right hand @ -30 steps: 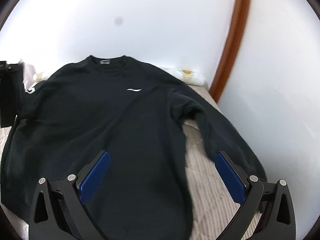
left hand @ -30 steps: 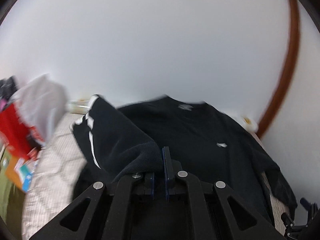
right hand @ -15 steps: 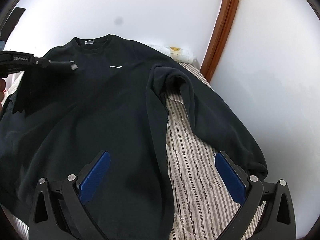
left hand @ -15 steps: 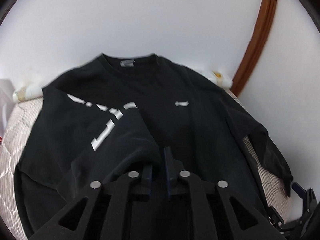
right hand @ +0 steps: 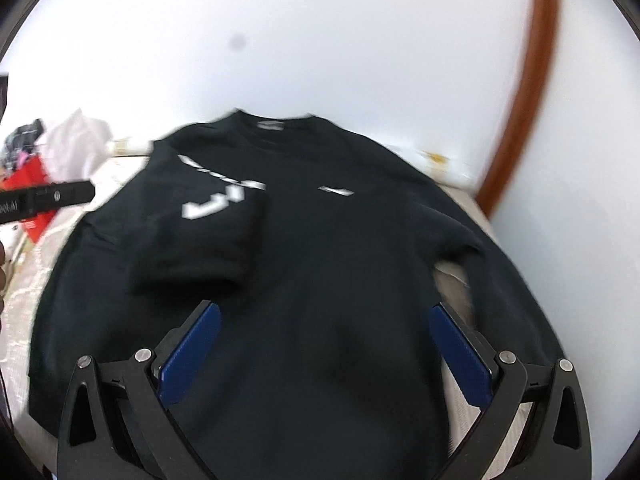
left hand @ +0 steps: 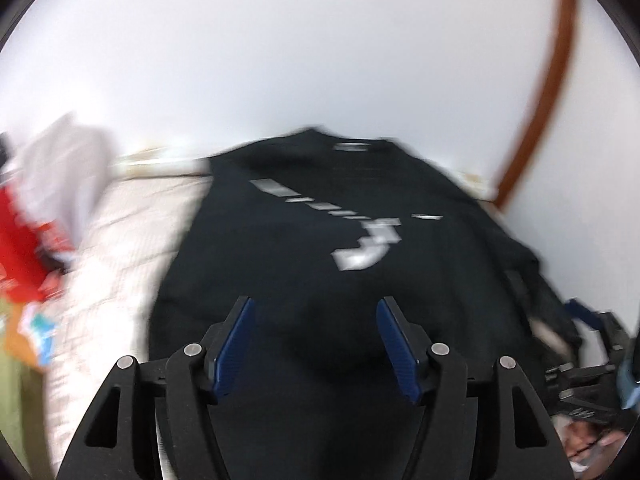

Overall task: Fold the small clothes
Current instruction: 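Grasp the cuff of the other sleeve with the right tool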

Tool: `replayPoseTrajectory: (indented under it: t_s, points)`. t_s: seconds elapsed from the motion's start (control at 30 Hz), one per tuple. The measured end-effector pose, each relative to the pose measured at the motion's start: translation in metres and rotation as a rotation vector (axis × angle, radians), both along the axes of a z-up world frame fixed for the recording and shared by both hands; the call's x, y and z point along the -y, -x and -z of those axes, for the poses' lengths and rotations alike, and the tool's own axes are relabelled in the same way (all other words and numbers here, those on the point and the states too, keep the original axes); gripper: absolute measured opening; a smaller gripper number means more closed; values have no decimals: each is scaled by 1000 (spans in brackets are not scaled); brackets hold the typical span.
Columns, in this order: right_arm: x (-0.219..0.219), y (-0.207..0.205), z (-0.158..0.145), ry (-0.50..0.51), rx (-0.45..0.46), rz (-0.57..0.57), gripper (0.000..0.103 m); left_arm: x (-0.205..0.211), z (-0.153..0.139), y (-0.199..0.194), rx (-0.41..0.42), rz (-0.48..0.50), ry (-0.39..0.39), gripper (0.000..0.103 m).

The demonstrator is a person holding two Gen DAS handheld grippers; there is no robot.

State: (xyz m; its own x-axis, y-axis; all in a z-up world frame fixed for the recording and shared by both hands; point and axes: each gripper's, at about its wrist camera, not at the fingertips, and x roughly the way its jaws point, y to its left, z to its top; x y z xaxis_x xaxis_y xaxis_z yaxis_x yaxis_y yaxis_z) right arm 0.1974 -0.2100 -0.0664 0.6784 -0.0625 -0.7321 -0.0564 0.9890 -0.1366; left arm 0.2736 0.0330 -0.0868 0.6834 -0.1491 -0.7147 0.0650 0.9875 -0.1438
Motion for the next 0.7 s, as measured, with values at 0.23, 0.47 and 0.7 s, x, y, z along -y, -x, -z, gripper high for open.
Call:
replayPoseTrajectory:
  t_s: [0.23, 0.47, 0.7]
  points:
    - [-80, -40, 27, -40, -61, -157, 84, -83, 51, -15, -111, -200, -122, 61]
    - [-144, -80, 76, -108, -188, -283, 85, -108, 92, -29, -188, -191, -94, 61]
    - [-176, -114, 110, -146, -254, -280, 85, -107, 112, -35, -205, -167, -59, 61]
